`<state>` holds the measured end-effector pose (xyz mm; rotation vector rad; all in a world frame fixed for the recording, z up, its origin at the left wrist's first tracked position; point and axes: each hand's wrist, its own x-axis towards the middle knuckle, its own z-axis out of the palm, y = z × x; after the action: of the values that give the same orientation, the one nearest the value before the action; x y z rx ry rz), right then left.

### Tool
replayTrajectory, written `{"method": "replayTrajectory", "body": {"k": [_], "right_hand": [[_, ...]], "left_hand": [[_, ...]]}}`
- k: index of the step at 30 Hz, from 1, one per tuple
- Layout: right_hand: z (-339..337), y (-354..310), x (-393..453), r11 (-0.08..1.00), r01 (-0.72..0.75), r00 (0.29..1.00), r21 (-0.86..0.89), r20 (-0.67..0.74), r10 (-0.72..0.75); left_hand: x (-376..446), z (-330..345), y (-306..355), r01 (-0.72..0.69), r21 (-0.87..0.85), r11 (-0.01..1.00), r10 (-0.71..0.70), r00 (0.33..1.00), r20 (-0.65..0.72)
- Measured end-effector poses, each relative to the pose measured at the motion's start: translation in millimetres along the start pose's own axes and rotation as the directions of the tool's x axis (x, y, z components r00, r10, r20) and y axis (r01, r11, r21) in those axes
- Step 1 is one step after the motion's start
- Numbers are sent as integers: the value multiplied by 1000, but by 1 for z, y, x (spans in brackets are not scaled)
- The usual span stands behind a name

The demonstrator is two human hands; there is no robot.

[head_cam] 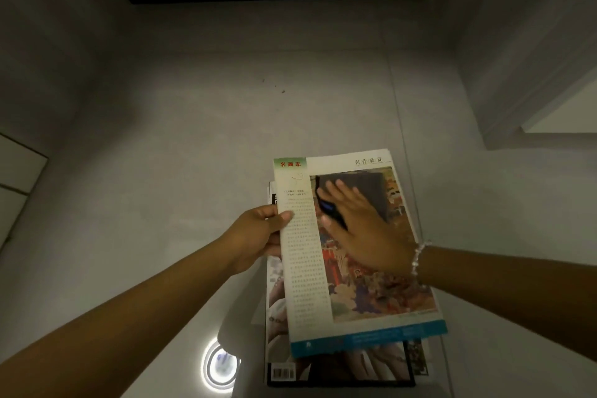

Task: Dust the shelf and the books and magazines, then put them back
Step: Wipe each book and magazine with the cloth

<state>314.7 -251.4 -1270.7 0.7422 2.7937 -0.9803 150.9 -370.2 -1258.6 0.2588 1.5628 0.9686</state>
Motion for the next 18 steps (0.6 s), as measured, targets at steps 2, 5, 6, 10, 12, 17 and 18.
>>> {"method": "replayTrajectory", "body": {"k": [2,5,6,10,12,17,18], "right_hand": [[5,9,-3,992,73,997,-104,15,-72],[-6,28,1,976,95,994,-198,-29,-102],[-8,35,6,977,59,995,-204,-62,-73],[-8,36,27,967,-171,969,-189,-207,131],[-5,18,34,970,-175,974,-167,-170,147],[2,-10,36,980,169,985,-102,42,-165],[0,-5,38,976,179,983,-124,49,-174]], "left_hand": [[1,-1,-1,-2,-11,1000,2,1000,10],[1,0,-1,-6,-28,1000,5,1000,-8],[1,1,0,-4,-32,999,3,1000,-14],[2,1,1,18,-37,999,-18,1000,-10],[3,0,1,29,-39,999,-29,1000,-12],[3,2,-1,21,-65,998,-23,1000,-17],[3,2,-1,21,-69,997,-23,1000,-19]]}}
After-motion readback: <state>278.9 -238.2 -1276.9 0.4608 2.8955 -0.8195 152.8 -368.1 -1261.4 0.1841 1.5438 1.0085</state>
